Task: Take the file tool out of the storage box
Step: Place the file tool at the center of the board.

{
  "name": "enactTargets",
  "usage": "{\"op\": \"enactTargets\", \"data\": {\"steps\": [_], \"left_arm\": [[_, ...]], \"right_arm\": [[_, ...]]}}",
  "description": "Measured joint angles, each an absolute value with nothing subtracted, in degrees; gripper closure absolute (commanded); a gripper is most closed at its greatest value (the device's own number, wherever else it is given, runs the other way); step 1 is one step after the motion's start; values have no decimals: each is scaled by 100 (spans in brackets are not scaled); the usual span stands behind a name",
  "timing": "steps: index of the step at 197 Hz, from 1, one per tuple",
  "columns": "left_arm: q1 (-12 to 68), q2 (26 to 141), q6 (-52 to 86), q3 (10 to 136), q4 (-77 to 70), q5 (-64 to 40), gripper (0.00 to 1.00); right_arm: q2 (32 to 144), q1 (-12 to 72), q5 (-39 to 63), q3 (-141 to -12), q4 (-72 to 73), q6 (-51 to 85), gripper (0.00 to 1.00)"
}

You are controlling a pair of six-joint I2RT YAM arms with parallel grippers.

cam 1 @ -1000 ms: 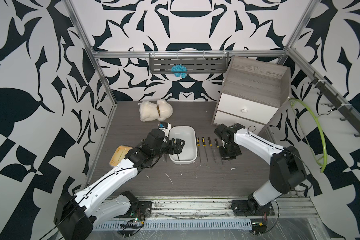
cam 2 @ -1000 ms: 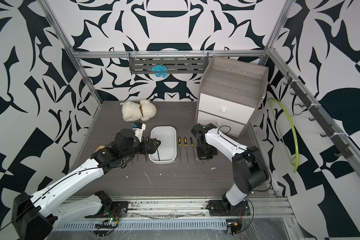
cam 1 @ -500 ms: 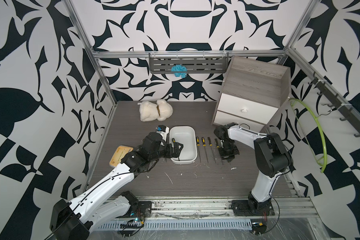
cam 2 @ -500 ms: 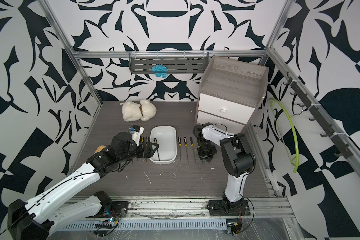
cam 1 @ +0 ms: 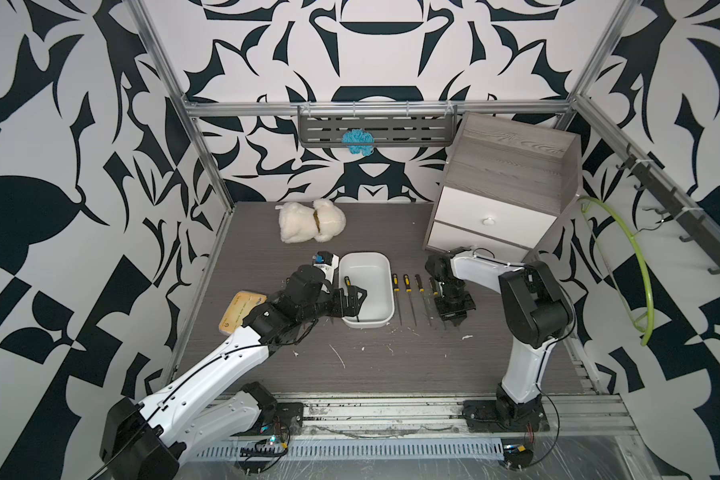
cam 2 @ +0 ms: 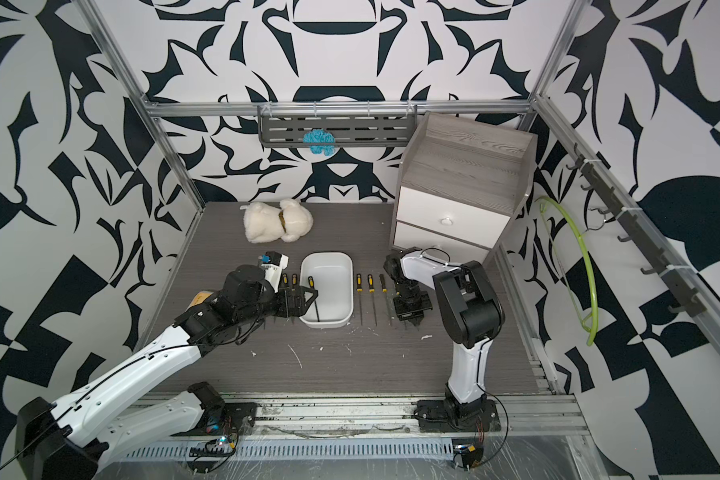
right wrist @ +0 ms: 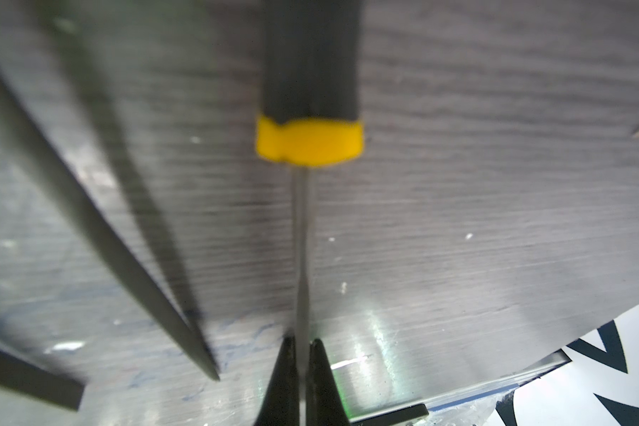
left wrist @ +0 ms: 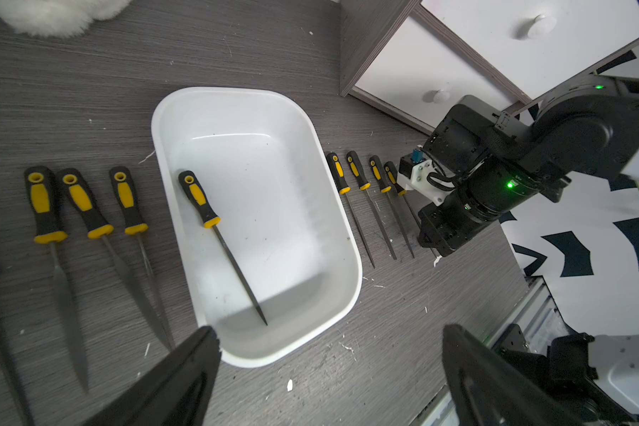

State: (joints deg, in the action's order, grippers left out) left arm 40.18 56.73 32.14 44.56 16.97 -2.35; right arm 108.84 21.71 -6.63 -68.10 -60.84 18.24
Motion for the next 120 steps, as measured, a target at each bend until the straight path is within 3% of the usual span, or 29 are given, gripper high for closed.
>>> {"op": "enactTargets", "data": {"steps": [30, 120], "left_arm": [[4021, 5673, 3214, 4456, 1697, -244, 1], [4021, 5673, 3214, 4456, 1697, -252, 1]], "right_arm": [[10873, 2171, -661, -6810, -6053, 1833, 84], [10235, 2202, -648, -6772, -5990, 1885, 83]]}}
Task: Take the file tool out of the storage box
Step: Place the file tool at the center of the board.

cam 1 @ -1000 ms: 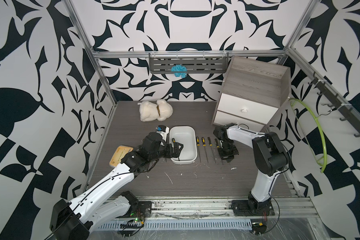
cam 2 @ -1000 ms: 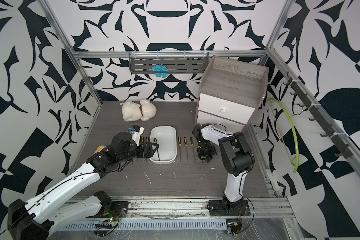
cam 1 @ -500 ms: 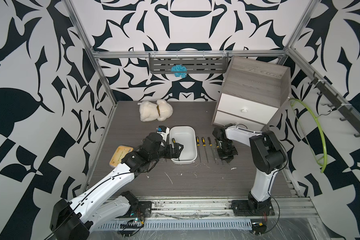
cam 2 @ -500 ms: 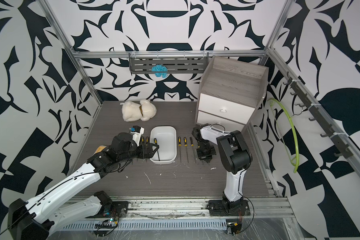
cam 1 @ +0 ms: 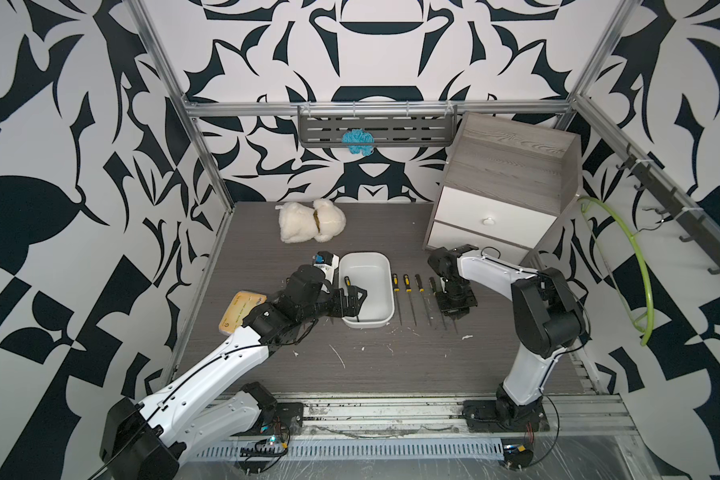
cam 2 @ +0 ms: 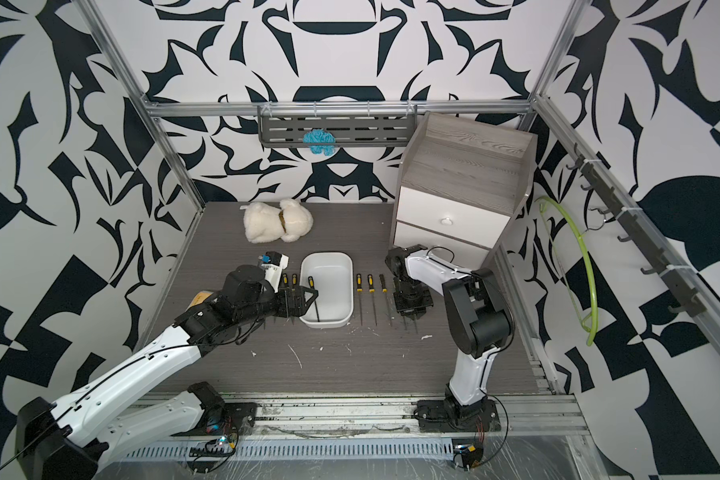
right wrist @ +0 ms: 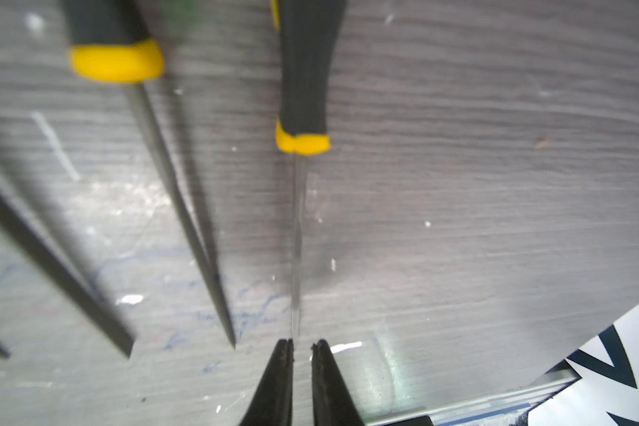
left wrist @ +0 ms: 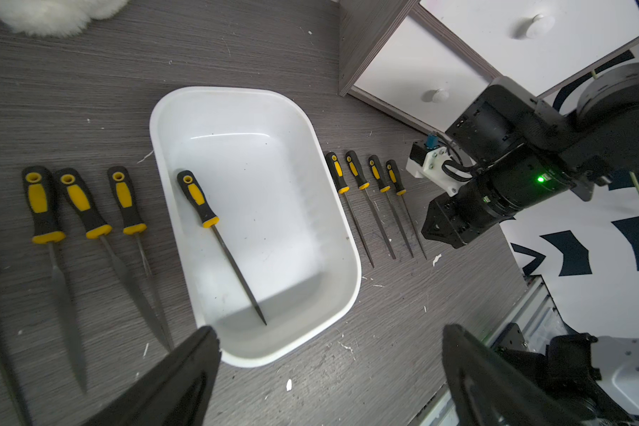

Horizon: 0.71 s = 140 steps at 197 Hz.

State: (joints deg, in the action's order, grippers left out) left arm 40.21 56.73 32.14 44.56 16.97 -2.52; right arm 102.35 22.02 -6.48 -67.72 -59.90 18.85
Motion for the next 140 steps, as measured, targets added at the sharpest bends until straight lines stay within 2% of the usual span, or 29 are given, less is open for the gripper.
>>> {"op": "enactTargets", "data": {"steps": [27, 62, 83, 108, 140], "left_arm": [[4021, 5653, 3214, 4453, 1702, -287, 1], [4021, 5367, 3179, 4303, 1732, -285, 0], [4018, 5089, 3127, 4056, 1848, -237, 5], [4018, 4759, 3142, 3612, 1962, -99, 8], [4021, 4694, 3173, 3319, 2102, 62, 9]], "right_arm": [[9548, 2567, -720, -6770, -6049, 2102, 83], [8582, 3833, -615, -7172, -6023, 2587, 83], [8370, 4410, -298, -7380, -5533, 2818, 83], [8694, 4617, 169, -7465, -4779, 2969, 83], [10162, 4637, 567, -8211, -4093, 2974, 82]]}}
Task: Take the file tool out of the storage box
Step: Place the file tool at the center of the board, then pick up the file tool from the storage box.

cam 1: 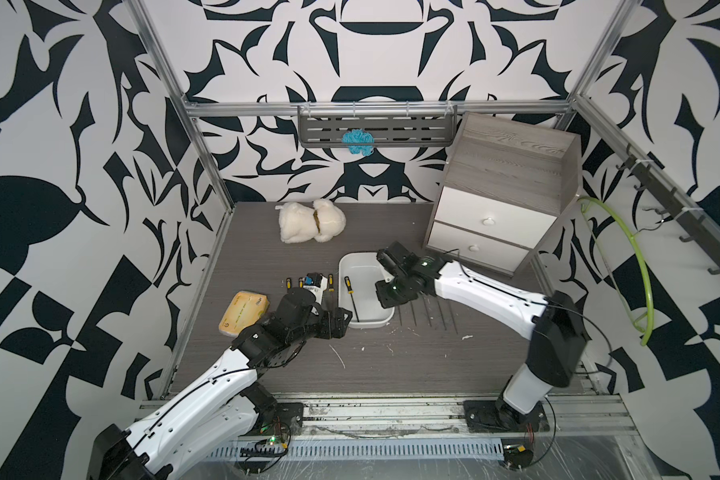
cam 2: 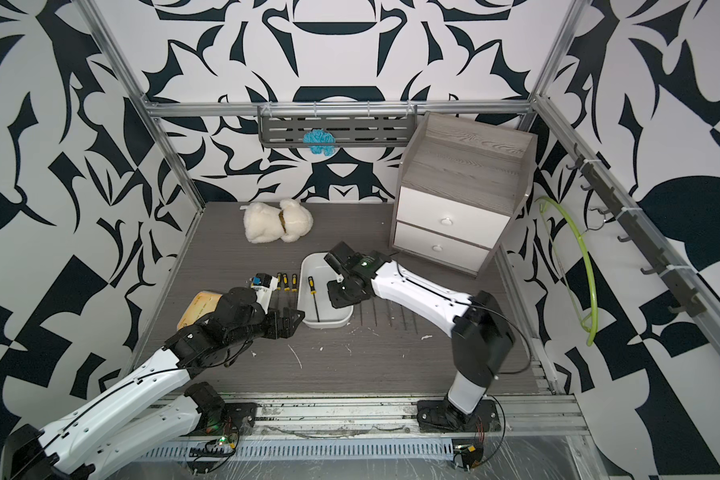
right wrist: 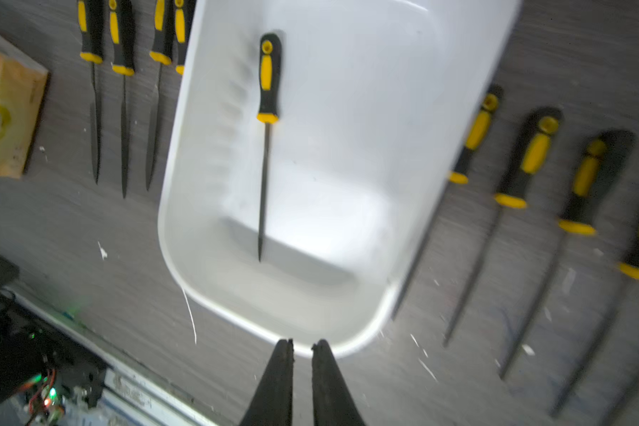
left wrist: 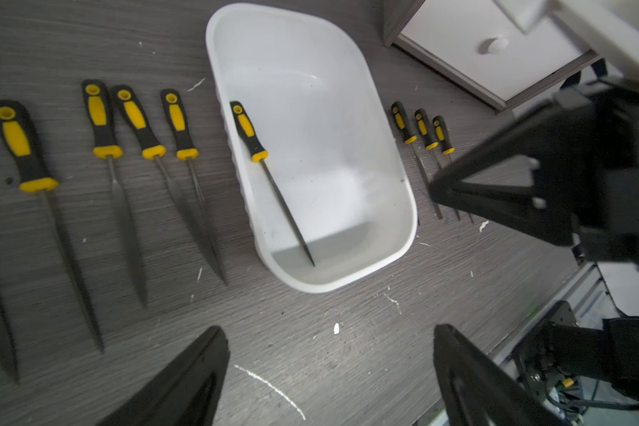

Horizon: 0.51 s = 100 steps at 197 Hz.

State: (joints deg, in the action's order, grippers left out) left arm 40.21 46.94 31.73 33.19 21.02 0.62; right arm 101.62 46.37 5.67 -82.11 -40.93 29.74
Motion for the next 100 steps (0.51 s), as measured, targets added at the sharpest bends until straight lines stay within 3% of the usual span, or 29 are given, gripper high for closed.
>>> {"op": "enactTargets", "data": {"steps": [45, 100], "left_arm": [[4018, 5002, 3280, 3245, 2082, 89, 18], [4021, 5059, 3321, 3245, 2078, 104, 18]], "right_arm": [[12049, 4665, 685, -9692, -3940, 2770, 71], [12881, 4665, 672, -10724, -4154, 2530, 66]]}}
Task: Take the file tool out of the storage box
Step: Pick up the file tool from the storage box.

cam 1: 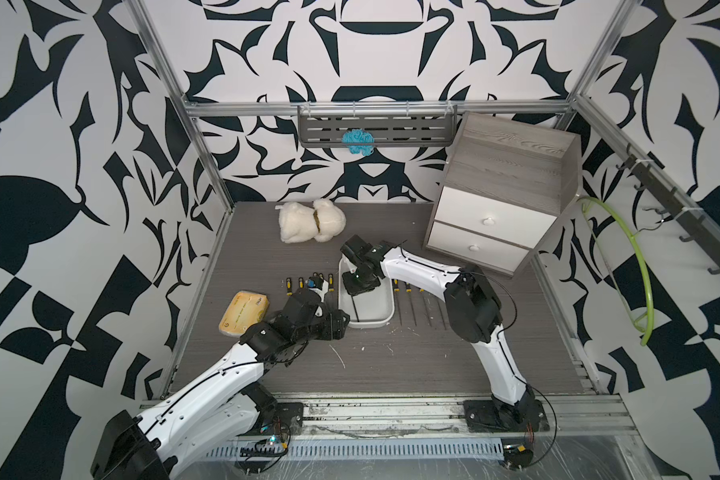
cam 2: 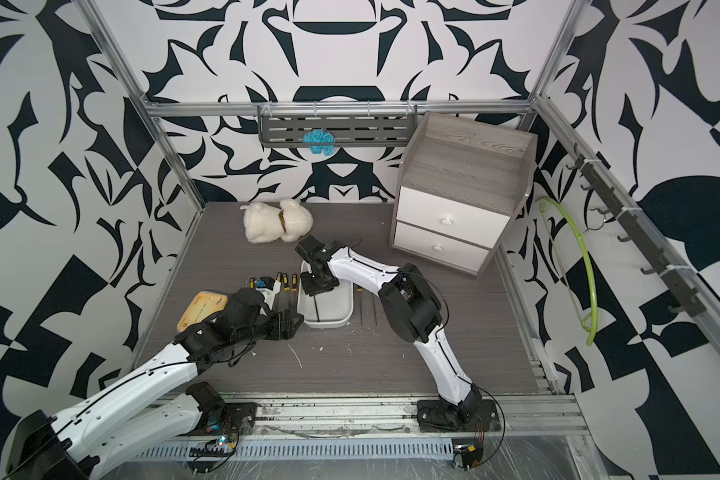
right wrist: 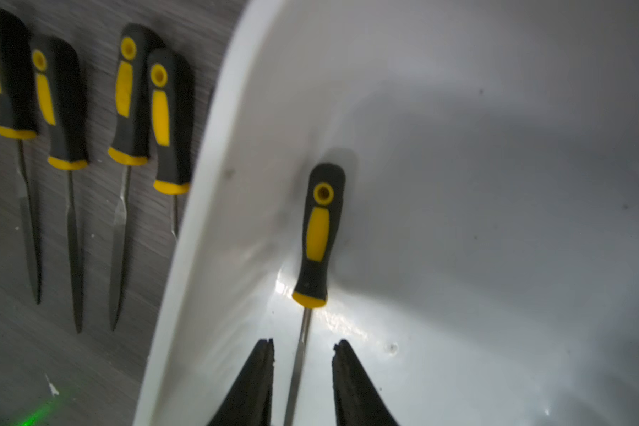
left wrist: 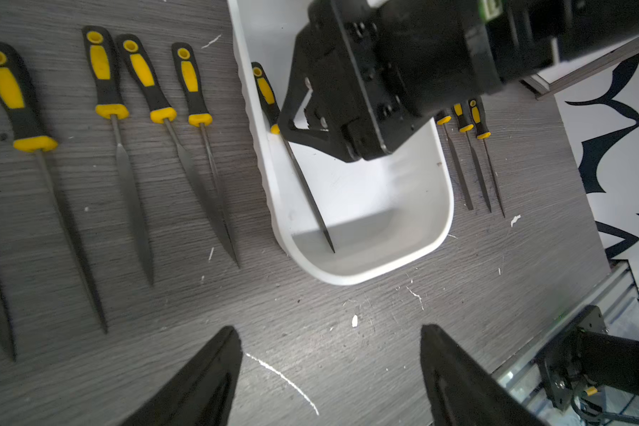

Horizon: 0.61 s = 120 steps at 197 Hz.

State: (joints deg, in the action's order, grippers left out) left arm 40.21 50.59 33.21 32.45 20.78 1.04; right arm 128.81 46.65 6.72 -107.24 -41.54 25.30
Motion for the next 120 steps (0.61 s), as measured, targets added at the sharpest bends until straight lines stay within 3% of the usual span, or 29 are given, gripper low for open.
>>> {"op": "enactTargets", "data": {"steps": [71, 120], "left_arm": [[4021, 5061, 3328, 3245, 2060, 32, 16], [4021, 5076, 3328, 3245, 2053, -10, 16]], "right_arm": [[13428, 4622, 534, -11150, -4268, 2445, 68], [13548, 4622, 27, -11373, -4473, 2355, 75]]}}
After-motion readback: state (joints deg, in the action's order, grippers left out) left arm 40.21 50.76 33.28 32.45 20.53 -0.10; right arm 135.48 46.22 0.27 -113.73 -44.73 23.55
